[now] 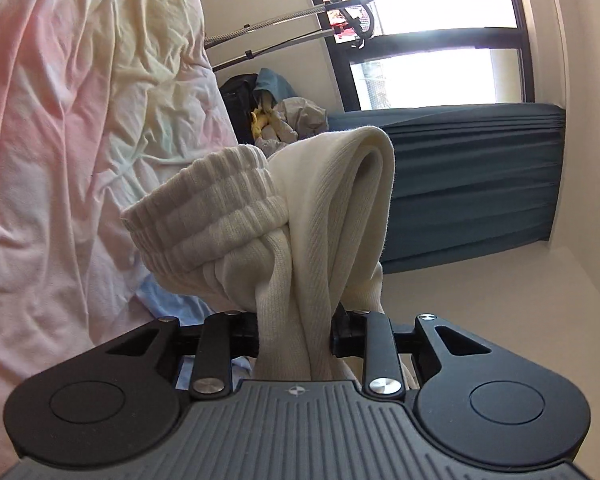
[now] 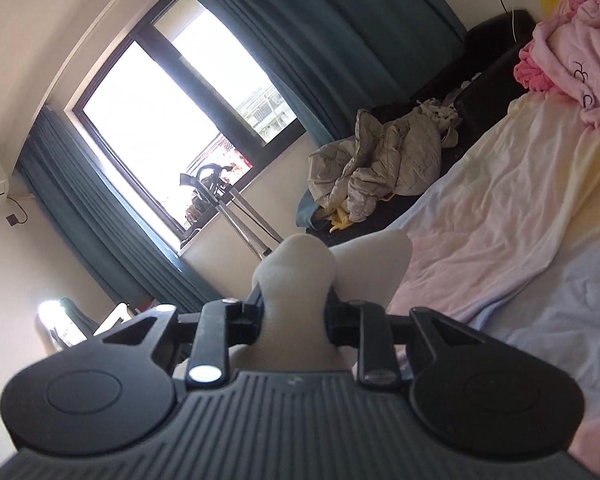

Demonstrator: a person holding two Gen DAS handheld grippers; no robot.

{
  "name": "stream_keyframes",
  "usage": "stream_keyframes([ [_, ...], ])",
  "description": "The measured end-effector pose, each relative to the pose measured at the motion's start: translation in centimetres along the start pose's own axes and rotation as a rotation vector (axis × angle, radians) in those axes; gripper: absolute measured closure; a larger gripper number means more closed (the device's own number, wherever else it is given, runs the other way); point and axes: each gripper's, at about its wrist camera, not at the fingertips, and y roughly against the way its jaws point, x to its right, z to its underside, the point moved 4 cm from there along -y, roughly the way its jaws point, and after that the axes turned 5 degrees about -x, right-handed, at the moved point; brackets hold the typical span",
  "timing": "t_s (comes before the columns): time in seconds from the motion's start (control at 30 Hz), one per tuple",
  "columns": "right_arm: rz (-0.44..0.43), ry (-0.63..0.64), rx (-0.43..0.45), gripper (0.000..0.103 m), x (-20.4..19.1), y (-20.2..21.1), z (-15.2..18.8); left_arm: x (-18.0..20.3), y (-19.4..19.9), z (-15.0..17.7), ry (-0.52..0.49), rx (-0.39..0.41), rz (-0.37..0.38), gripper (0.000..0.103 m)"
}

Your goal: Fold clothes

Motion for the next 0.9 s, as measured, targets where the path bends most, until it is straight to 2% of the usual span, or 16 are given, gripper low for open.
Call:
stream_keyframes([
  [0.13, 0.054, 0.018, 0.086, 0.075, 6.1, 3.4, -6.1, 3.3, -7.5, 3.8, -0.081, -0.093, 0.017, 0.071],
  [0.27, 0.127, 0.040, 0.160, 0.075, 12.7, 5.5, -10.2, 3.6, -15.5, 8.2, -0.144, -0.163, 0.017, 0.070],
  [0.37, 0.185, 0.038, 0.186, 0.075, 18.2, 6.0, -12.0, 3.7, -21.5, 11.5, -0.192, -0.214, 0.017, 0.070],
  [0.5, 0.259, 0.031, 0.164, 0.075, 25.3, 5.3, -11.2, 2.4, -28.3, 15.5, -0.274, -0.274, -0.012, 0.070],
  [0.6, 0.315, 0.024, 0.142, 0.075, 30.5, 4.8, -10.4, -0.3, -31.1, 17.4, -0.320, -0.291, -0.053, 0.070],
  [0.77, 0.402, -0.032, -0.003, 0.075, 37.1, 3.8, -5.1, -2.8, -31.7, 19.1, -0.448, -0.313, -0.034, 0.068],
  [0.9, 0.424, -0.060, -0.053, 0.074, 38.4, 4.1, -2.9, -2.8, -30.7, 20.2, -0.554, -0.334, -0.066, 0.061],
])
